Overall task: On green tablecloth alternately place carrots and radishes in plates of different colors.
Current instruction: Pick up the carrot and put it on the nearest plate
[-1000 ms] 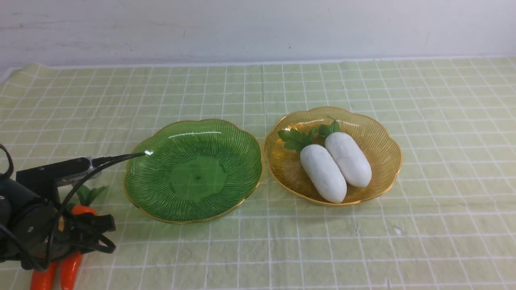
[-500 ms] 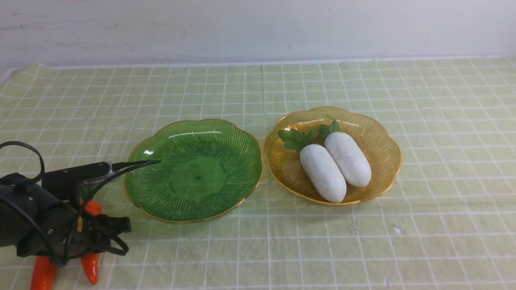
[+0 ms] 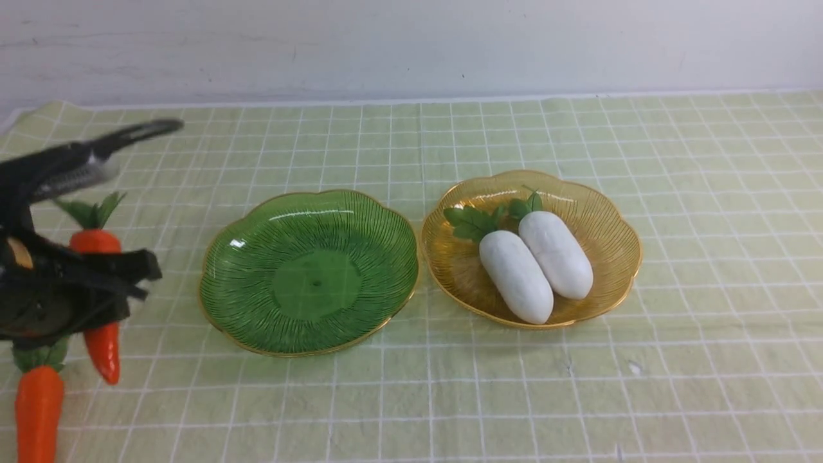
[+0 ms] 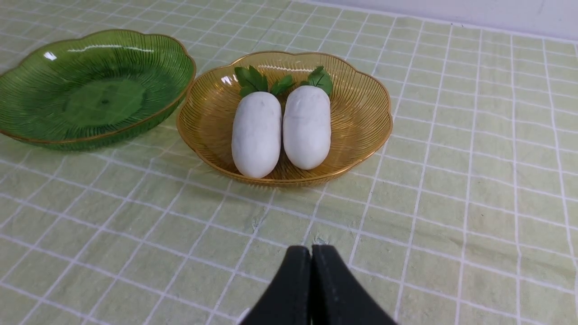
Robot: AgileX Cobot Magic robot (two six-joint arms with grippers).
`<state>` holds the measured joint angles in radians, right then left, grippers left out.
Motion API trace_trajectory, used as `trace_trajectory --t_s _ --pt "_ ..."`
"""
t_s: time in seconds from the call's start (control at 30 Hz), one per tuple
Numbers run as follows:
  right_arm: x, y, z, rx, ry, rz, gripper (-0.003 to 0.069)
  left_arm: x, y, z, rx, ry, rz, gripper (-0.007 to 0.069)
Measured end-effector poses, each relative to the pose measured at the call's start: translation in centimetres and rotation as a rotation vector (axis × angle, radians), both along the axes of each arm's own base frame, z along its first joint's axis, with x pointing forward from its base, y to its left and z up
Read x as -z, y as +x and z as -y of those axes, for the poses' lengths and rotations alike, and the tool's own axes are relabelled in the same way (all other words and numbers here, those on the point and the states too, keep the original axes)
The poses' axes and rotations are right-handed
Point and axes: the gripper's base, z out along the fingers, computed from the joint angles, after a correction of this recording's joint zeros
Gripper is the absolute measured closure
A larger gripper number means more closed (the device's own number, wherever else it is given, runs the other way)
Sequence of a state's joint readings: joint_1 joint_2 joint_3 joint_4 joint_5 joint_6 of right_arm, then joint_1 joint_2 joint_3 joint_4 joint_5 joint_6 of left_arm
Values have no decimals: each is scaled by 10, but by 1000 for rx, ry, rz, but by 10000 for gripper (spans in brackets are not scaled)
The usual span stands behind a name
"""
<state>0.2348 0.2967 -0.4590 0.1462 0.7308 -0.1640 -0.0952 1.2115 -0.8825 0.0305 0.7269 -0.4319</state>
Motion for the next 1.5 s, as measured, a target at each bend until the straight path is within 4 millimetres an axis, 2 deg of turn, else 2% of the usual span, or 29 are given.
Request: trace_trajectory --t_s 0.13,0.23,0.4,0.47,0.63,0.83,0.93,1.03,1.13,1.2,1.23,1.27,1.33,1.43,1.5 --pt "0 0 0 0 1 3 674 -11 15 19 133 -150 23 422" --pt "0 0 0 0 1 3 674 -6 32 32 224 -234 15 422" --pt "0 0 0 0 1 3 674 22 71 51 323 -389 -17 422" --pt "0 0 0 0 1 3 674 31 80 55 321 -427 -32 422" --pt "0 0 0 1 1 4 674 62 112 72 357 -444 -69 418" --pt "0 0 0 1 1 4 674 76 134 82 378 -418 -77 299" --pt "0 0 0 1 1 4 674 79 144 82 381 -408 -71 186" --pt "0 0 0 1 1 4 674 79 148 83 387 -400 -64 104" --pt "0 0 0 1 1 4 674 70 153 79 413 -378 -50 84" --pt "0 0 0 1 1 4 674 54 156 68 434 -339 -42 116" --pt "0 0 0 1 1 4 674 53 156 65 438 -329 -48 121" --pt "0 0 0 1 0 4 674 40 156 55 434 -304 -45 162" --pt "0 0 0 1 -2 5 674 15 151 35 432 -223 -73 272" --pt "0 0 0 2 -3 5 674 -9 139 9 400 -94 -134 411" --pt "0 0 0 2 -3 5 674 -27 119 -12 347 26 -223 554"
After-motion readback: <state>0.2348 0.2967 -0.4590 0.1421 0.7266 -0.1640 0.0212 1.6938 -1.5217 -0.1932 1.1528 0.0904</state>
